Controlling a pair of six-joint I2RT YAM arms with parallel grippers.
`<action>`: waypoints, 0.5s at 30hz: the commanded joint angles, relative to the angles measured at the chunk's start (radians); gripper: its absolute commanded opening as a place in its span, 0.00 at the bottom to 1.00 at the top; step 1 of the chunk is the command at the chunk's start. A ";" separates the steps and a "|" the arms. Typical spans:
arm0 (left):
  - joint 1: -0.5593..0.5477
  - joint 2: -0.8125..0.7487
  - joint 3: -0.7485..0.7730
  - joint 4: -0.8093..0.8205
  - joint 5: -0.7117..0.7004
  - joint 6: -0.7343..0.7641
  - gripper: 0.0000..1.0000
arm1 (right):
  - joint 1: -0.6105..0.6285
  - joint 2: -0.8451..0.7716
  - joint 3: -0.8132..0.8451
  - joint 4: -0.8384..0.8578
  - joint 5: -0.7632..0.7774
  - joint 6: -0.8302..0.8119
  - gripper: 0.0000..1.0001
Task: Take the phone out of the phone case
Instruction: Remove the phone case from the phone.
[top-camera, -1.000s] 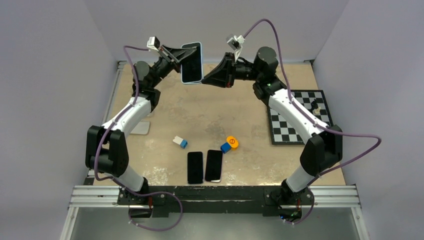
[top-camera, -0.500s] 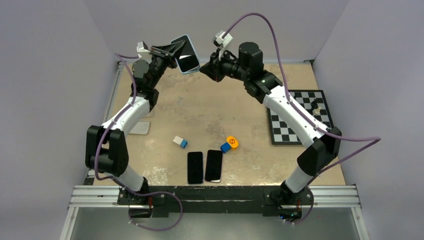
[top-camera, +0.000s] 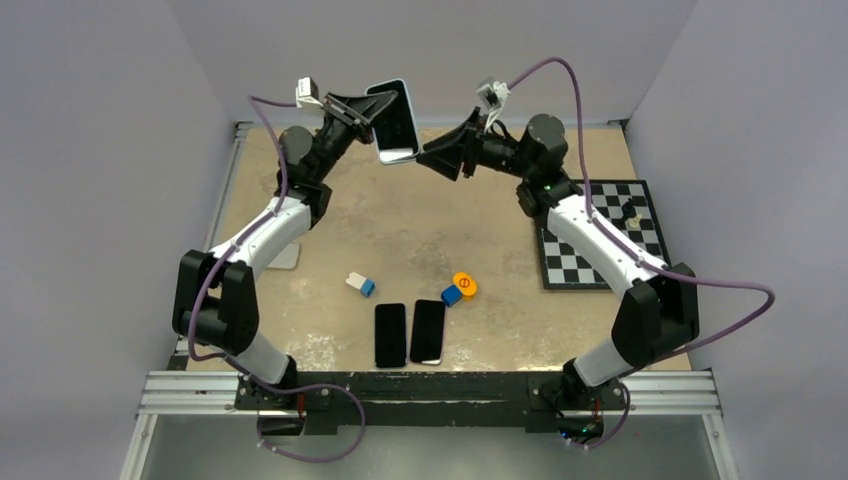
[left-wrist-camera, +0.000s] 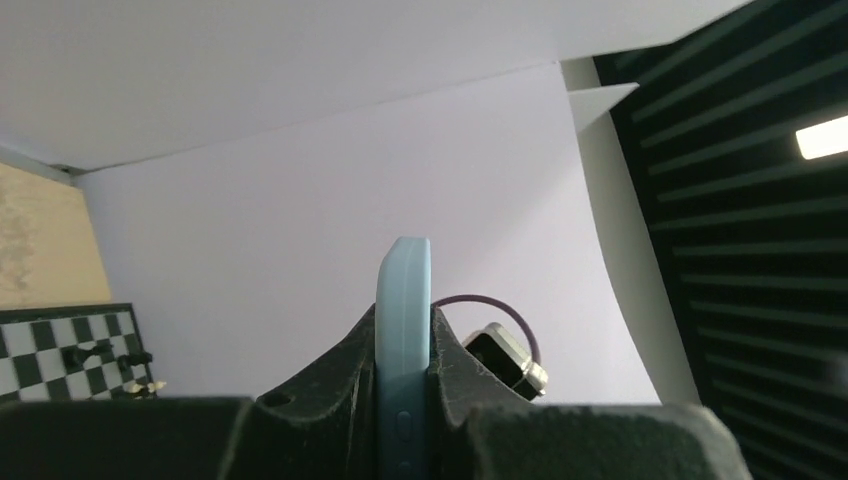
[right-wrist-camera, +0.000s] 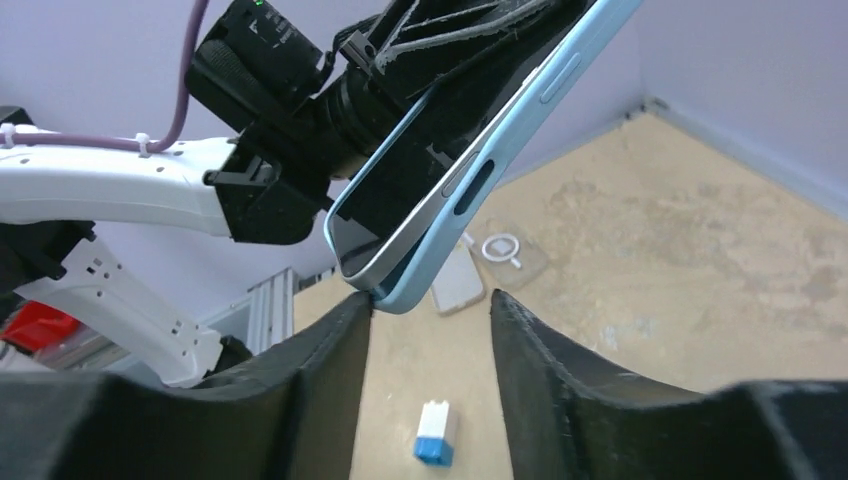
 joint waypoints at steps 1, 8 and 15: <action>-0.071 -0.061 0.035 0.382 -0.073 -0.096 0.00 | 0.054 -0.017 -0.157 0.404 -0.039 0.146 0.63; -0.110 -0.018 0.025 0.511 -0.258 -0.065 0.00 | 0.114 0.008 -0.256 0.749 0.155 0.189 0.77; -0.130 0.019 0.010 0.584 -0.341 -0.029 0.00 | 0.140 0.022 -0.274 0.894 0.283 0.202 0.78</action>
